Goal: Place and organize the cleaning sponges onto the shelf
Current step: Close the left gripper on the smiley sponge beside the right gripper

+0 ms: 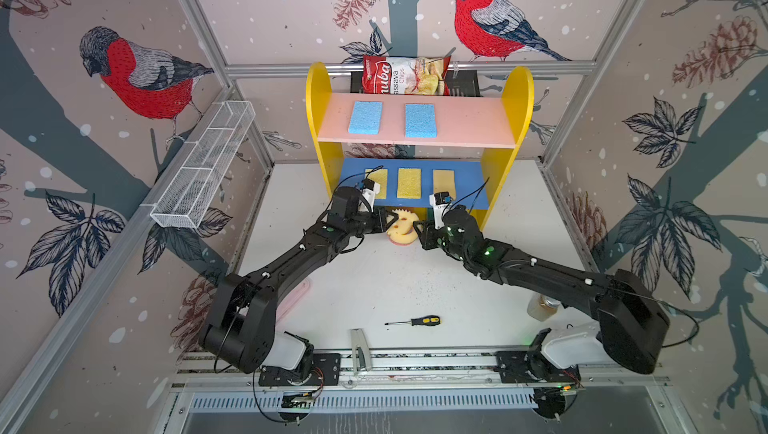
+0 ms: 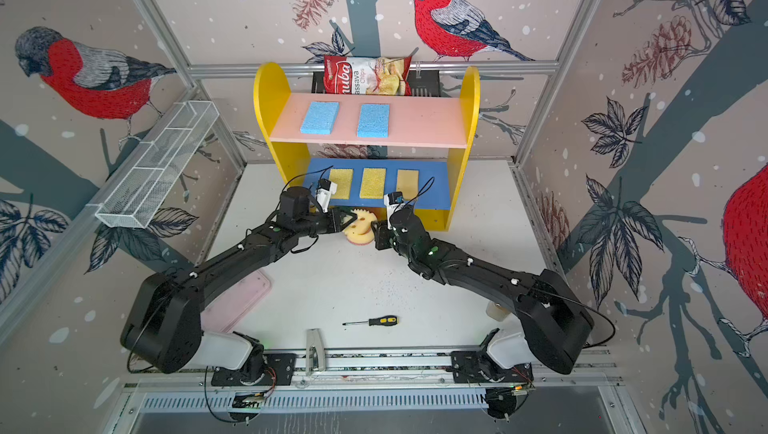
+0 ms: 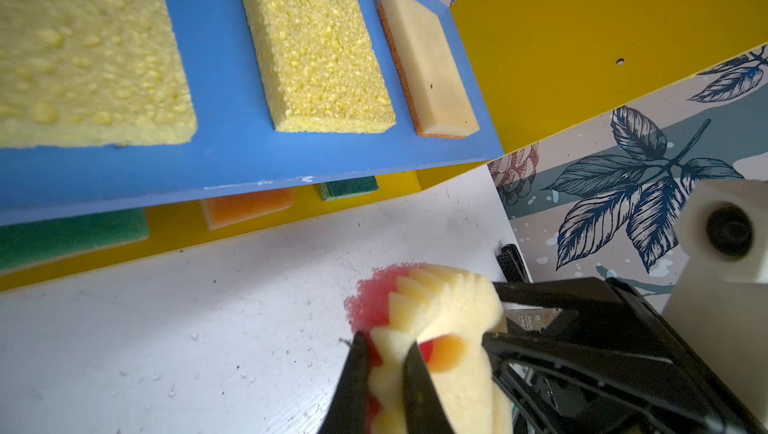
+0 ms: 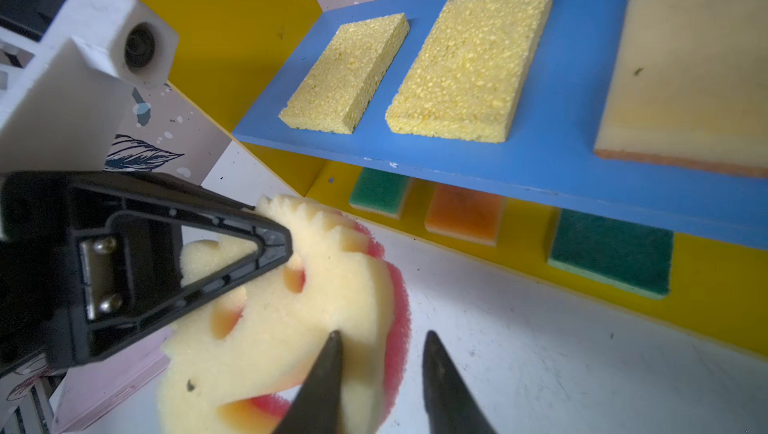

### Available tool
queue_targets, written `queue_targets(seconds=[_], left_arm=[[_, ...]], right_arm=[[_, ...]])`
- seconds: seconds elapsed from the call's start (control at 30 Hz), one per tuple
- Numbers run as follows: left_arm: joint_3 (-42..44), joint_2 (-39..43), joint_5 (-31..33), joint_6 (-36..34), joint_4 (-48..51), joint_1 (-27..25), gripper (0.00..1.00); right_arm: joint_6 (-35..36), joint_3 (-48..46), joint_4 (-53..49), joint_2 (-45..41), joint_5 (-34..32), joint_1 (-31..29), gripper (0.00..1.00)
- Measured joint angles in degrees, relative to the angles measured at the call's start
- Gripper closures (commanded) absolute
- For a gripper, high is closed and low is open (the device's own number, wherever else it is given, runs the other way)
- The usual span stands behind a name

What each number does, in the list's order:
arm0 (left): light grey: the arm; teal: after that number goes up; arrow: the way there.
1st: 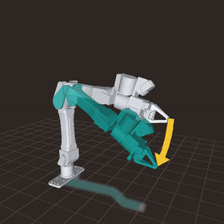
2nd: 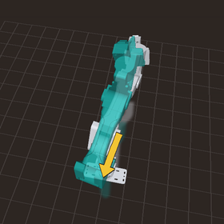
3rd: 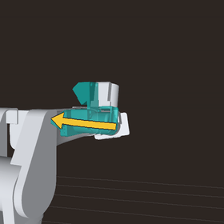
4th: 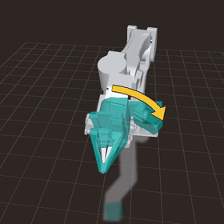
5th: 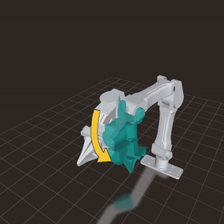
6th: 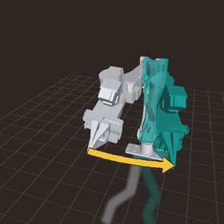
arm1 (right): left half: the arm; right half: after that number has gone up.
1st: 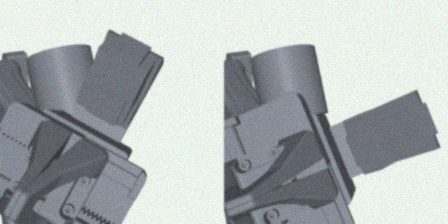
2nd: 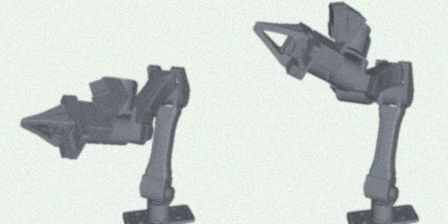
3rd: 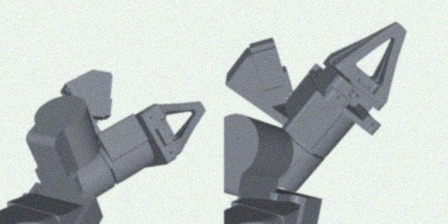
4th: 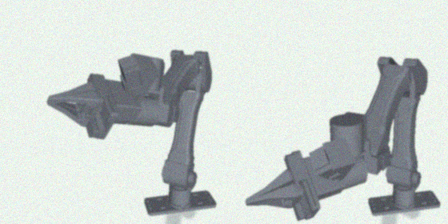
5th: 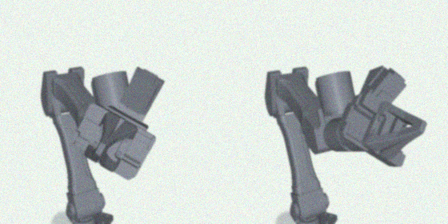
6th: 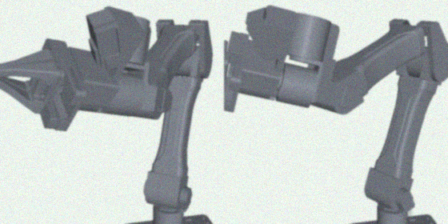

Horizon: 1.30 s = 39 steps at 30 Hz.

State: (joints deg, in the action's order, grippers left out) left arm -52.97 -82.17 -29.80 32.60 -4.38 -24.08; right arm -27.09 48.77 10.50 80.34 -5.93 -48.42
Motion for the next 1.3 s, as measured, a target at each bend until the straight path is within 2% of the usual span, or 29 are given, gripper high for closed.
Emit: queue_targets(seconds=[0.1, 0.23, 0.47, 0.87, 1.3], left_arm=[[-0.72, 0.55, 0.11, 0.00, 0.68, -0.07, 0.97], [-1.49, 2.78, 1.55, -0.02, 1.68, -0.33, 0.97], [-3.58, 7.67, 4.52, -1.60, 5.60, -0.44, 0.97], [-10.21, 11.15, 4.63, -3.04, 9.01, -1.33, 0.98], [-23.10, 9.68, 11.65, -7.08, 14.23, -8.94, 0.98]], right_arm=[[-0.09, -0.59, 0.15, -0.92, -0.02, 0.26, 0.37], [-0.17, -1.11, 0.74, -2.08, 0.02, 0.96, 0.33], [-0.33, -1.68, 3.98, -3.69, 0.85, 1.25, 0.30], [1.64, 0.61, 3.96, -9.07, 1.75, 2.58, 0.28], [5.75, 3.65, 1.27, -17.44, 1.68, 4.59, 0.26]])
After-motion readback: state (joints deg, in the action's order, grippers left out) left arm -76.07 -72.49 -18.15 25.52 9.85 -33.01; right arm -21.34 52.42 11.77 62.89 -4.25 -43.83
